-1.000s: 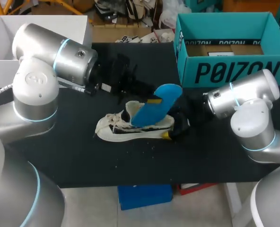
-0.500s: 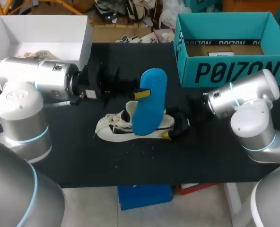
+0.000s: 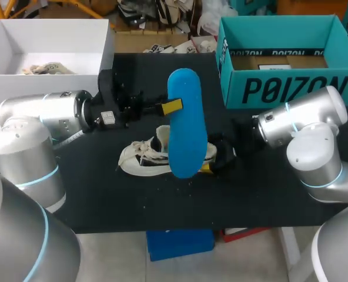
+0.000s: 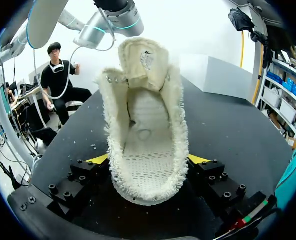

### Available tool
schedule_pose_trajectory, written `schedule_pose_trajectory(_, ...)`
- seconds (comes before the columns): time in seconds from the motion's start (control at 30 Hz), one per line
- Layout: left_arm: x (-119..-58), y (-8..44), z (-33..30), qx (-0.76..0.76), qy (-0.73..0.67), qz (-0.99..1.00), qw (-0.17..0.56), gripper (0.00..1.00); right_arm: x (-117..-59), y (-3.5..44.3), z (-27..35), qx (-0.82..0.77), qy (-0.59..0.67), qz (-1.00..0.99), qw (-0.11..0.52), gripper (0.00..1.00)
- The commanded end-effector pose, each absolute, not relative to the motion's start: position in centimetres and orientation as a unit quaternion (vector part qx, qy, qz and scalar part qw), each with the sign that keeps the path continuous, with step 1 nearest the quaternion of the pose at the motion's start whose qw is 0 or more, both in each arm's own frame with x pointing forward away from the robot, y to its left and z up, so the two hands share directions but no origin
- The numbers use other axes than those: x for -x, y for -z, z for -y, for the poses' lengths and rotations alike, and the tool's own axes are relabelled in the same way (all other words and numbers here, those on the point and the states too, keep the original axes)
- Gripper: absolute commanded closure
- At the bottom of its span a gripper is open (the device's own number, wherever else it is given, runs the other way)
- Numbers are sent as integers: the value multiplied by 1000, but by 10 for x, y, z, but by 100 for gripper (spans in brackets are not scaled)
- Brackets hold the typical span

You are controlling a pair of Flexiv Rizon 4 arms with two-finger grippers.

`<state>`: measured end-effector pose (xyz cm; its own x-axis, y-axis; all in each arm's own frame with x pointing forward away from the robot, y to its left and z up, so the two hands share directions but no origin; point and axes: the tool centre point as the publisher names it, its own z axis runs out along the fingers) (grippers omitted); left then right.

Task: Take the shoe out of the shoebox, open the shoe tongue, remove and reinsert the insole, then place the shoe into the shoebox

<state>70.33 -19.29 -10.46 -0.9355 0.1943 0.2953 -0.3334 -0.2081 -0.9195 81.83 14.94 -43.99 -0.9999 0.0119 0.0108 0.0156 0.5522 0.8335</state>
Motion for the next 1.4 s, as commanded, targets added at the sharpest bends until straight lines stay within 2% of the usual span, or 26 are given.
schedule_pose_trajectory(0.03, -701, 86, 193, -57, -775, 602, 181, 100, -820, 445, -151, 9, 472, 881, 2, 100)
schedule_pose_trajectory(0.77, -701, 3, 191, 14, -788, 589, 180, 100, -820, 445, -151, 9, 472, 881, 2, 100)
schedule_pose_trajectory(1.23, -701, -1, 192, 16, -787, 590, 180, 100, -820, 445, -151, 9, 472, 881, 2, 100)
schedule_pose_trajectory(1.27, -701, -1, 192, 16, -787, 590, 180, 100, -820, 447, -149, -2, 458, 889, 11, 55)
schedule_pose_trajectory(1.3, -701, -1, 192, 16, -787, 590, 180, 100, -820, 448, -147, -3, 439, 898, 14, 0)
schedule_pose_trajectory(1.4, -701, -1, 192, 16, -787, 590, 180, 100, -820, 444, -141, -21, 398, 917, 15, 0)
